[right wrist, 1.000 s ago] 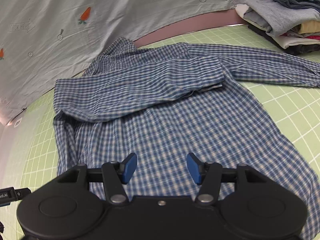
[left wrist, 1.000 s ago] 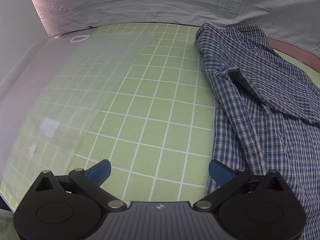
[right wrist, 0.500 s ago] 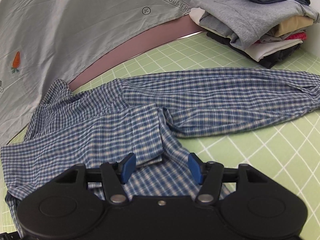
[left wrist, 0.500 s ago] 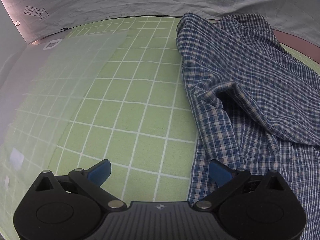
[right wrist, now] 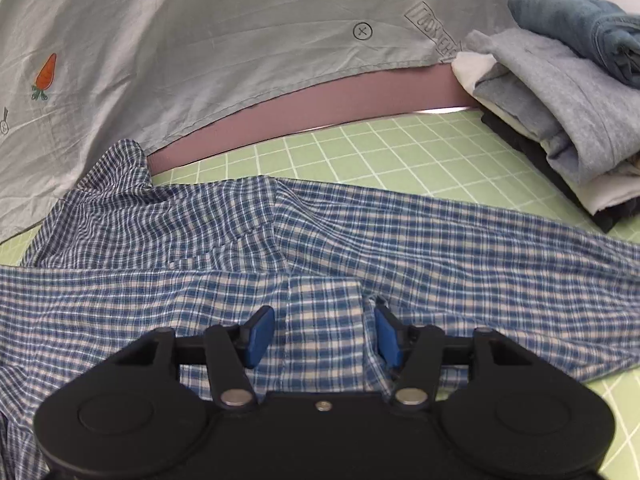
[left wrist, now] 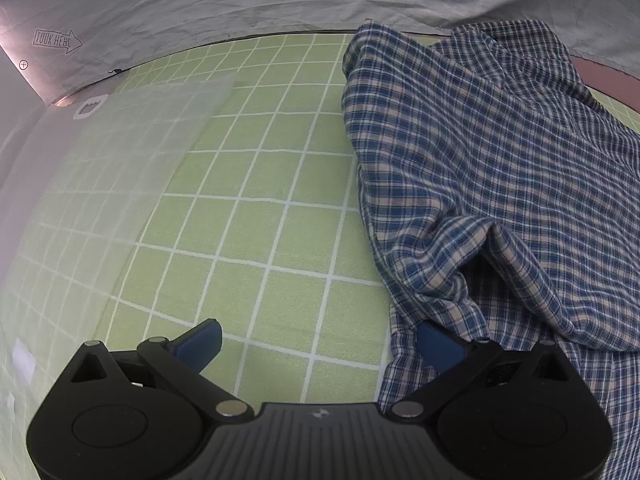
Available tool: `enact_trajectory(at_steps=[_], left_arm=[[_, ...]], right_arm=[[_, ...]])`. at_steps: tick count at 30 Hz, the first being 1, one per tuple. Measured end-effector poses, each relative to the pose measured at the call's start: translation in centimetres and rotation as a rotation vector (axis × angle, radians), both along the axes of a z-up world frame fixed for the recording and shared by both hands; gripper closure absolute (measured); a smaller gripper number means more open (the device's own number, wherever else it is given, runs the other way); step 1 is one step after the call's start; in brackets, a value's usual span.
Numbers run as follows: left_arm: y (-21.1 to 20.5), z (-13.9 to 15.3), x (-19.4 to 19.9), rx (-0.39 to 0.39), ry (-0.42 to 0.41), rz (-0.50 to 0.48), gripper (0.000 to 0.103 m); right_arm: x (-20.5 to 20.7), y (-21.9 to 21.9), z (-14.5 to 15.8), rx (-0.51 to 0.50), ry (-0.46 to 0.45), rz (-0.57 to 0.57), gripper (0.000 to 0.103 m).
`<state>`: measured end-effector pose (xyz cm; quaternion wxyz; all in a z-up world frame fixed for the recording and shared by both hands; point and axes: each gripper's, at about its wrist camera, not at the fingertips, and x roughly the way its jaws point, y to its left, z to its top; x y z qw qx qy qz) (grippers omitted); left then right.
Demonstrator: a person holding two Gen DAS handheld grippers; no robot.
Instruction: Fold clothes
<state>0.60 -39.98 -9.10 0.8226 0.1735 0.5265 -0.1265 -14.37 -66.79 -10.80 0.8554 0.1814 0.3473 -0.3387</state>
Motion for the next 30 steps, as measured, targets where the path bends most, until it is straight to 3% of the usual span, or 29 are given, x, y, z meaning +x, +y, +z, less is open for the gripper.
enact_trajectory(at_steps=[5,23,25,26,28,30], left_arm=[[-0.4,0.0,0.7,-0.001,-0.006,-0.015,0.0],[-1.6,-0.2,2.0,0.009,-0.019,-0.015,0.0],[-1.5,-0.2,2.0,0.001,-0.013,-0.008,0.0],[-1.4,-0.3,2.1,-0.003,-0.01,-0.005,0.0],[-1.3,-0.3,2.1,-0.008,-0.007,-0.001,0.0],[-1.3,-0.4,2.1,-0.008,-0.008,-0.004,0.0]], right_arm=[[0.9,-0.4,-0.2,-0.017,0.007,0.008,0.039],[1.4,-0.8,-0.3,-0.029,0.021,0.043,0.04],[1.5,-0.7,-0.4,-0.032,0.033,0.05,0.045],[1.5,-0.7,-0.4,-0.033,0.039,0.053,0.054],[1.5,-0.6,0.1,-0.049,0.033,0.068,0.061],[1.5,-0.5,0.7,-0.066,0.024,0.085,0.075]])
